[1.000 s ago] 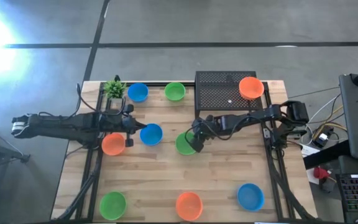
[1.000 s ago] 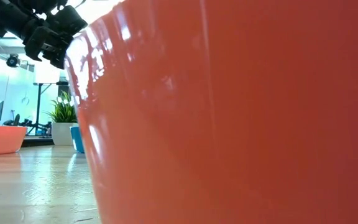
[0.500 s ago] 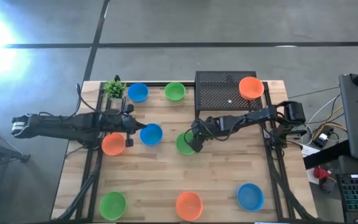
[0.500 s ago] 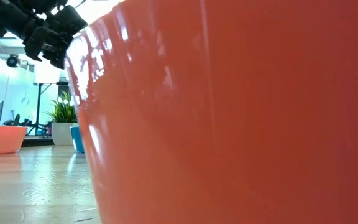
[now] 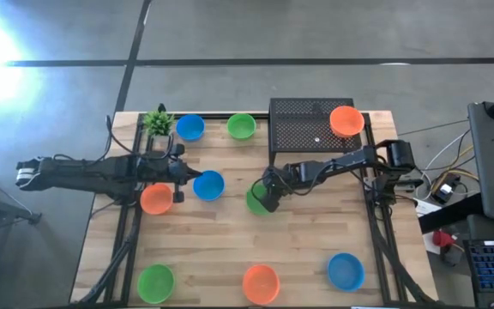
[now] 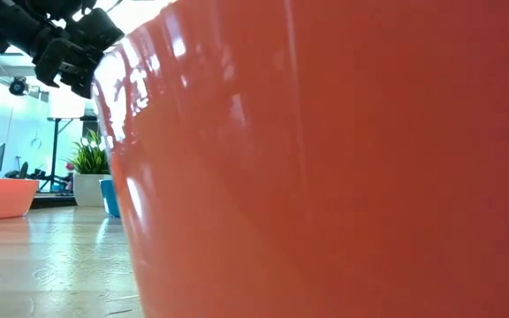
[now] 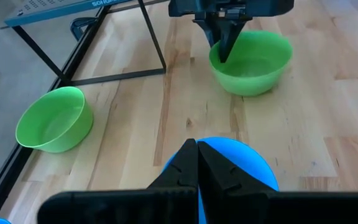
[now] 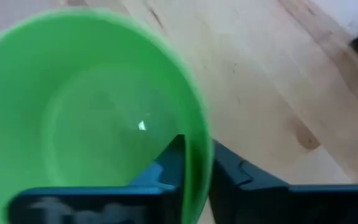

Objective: Pick & Place Mini bowls
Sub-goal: Put the middle green bowl on the shelf

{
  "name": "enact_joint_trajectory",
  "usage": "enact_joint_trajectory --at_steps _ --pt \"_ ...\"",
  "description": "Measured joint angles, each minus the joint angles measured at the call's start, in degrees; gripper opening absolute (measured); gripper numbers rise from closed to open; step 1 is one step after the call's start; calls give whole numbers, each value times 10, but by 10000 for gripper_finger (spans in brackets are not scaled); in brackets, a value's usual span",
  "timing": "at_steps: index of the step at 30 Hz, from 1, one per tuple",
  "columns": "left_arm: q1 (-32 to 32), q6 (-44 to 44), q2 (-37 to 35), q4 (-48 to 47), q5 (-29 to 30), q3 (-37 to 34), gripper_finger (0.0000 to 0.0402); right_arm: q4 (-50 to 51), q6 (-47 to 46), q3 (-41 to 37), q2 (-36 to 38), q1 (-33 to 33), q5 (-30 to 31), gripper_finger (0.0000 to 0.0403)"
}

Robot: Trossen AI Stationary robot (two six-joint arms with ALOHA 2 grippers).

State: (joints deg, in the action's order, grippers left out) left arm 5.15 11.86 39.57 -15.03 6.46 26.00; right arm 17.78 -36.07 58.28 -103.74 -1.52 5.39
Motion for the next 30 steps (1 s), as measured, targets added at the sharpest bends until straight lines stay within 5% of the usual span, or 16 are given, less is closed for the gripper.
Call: enact_joint_trajectory --at_steps 15,30 --pt "0 0 0 0 0 0 0 96 20 57 61 1 1 9" --pt "0 1 -1 0 0 1 0 396 140 295 112 -37 21 8"
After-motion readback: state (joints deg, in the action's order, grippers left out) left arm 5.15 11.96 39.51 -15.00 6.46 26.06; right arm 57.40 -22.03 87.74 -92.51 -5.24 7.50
